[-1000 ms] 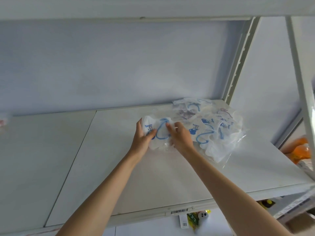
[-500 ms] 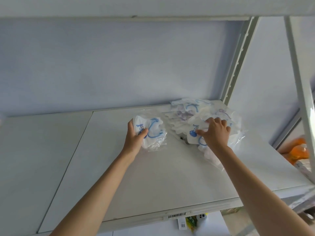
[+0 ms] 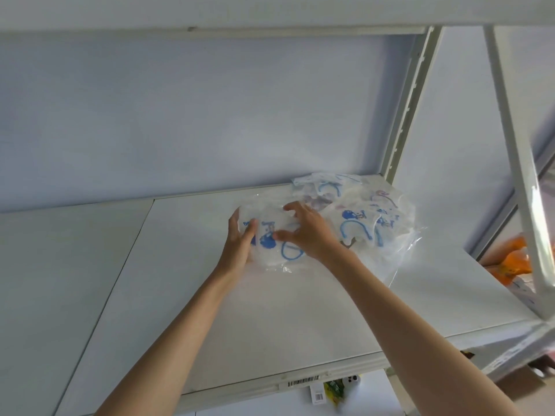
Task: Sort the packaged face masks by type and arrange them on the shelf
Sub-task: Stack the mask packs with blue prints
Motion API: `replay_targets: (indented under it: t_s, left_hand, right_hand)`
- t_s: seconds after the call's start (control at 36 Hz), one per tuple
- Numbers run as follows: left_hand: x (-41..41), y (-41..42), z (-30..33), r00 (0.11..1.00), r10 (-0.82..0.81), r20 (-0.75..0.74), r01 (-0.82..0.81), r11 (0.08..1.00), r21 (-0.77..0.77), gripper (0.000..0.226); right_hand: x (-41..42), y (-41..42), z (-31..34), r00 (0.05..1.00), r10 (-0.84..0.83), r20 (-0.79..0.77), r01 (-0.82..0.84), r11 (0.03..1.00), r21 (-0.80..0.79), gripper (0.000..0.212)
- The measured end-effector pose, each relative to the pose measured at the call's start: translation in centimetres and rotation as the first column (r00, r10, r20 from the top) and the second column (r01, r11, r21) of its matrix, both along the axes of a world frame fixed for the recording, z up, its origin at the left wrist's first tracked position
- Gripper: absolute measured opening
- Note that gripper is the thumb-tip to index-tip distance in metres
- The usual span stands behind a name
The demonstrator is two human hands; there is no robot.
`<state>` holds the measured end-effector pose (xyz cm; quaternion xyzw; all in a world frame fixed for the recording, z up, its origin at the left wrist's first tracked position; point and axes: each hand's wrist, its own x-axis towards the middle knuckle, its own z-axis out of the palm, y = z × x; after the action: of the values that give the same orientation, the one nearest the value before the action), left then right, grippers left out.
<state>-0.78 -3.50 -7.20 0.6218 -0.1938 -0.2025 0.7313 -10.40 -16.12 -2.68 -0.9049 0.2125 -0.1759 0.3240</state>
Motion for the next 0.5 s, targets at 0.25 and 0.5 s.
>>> replay_targets:
  t_s: [0.25,0.5]
  left_hand:
    - [0.1,0.5,-0.6,0.998,-0.005,0.056,0.003,1.0,0.025,0.058]
    - [-0.7,-0.6,0.5,0.993,-0.016,0.116,0.012,0.999,0.034,0.049]
  right_hand:
    - [0.2,-0.9,-1.2,0.977,-0.161,0.138,0.108,0.938,0.331,0.063]
    - [-0.1,-0.2,-1.4,0.972,-0.164,0.17,0.009,0.745,0.667,0.045]
